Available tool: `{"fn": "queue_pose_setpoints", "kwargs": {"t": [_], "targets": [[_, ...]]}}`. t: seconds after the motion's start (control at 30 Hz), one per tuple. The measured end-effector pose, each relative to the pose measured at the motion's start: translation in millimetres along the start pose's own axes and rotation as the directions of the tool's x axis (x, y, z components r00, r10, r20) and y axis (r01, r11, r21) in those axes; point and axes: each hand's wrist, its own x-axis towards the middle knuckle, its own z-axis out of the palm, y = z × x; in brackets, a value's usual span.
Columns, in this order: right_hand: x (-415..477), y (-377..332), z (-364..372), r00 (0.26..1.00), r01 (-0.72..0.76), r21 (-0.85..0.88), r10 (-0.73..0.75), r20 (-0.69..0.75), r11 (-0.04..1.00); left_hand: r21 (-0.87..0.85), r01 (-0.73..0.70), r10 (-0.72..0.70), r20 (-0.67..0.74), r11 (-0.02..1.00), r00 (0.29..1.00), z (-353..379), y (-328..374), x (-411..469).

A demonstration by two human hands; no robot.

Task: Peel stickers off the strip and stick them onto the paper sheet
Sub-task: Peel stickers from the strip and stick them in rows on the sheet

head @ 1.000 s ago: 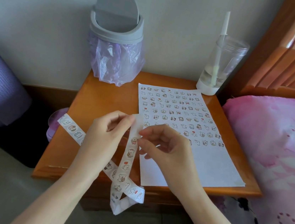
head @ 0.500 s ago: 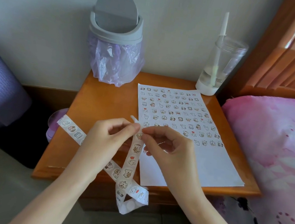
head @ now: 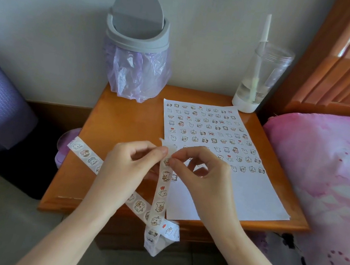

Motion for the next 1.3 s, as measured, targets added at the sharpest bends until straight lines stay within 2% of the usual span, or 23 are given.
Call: {"fn": "queue_pose_setpoints", "kwargs": {"t": [0.2, 0.33, 0.47, 0.57, 0.67, 0.77, 0.97, 1.3], "targets": [[0, 3, 1, 0.999, 0.036, -0.147, -0.033, 0.028, 0.988, -0.013, 0.056, -0.056, 0.005, 0.998, 0.998, 1, -2, 2], [4, 0, -10, 0.999, 0.019, -0.105, -0.015, 0.044, 0.994, 0.035, 0.081, -0.081, -0.009, 0.996, 0.997, 1, -7, 5], [15, 4, -35, 0.987, -0.149, 0.012, 0.148, 0.068, 0.989, 0.049, 0.084, -0.084, -0.001, 0.995, 0.996, 4, -10, 4], [20, 16, -47, 0.940, -0.309, -0.034, 0.311, 0.137, 0.950, 0.079, 0.087, -0.089, 0.019, 0.993, 0.996, 5, -12, 4], [21, 21, -47, 0.908, -0.368, -0.065, 0.374, 0.190, 0.927, 0.102, 0.110, -0.114, 0.033, 0.989, 0.993, 4, -14, 6], [20, 21, -45, 0.898, -0.370, -0.097, 0.383, 0.215, 0.924, 0.114, 0.116, -0.120, 0.028, 0.987, 0.992, 3, -14, 7], [19, 26, -40, 0.919, -0.327, -0.174, 0.355, 0.171, 0.929, 0.146, 0.121, -0.125, 0.024, 0.982, 0.992, 4, -15, 7], [17, 29, -38, 0.938, -0.296, -0.179, 0.321, 0.131, 0.938, 0.197, 0.109, -0.112, 0.005, 0.974, 0.994, 4, -15, 7]]}}
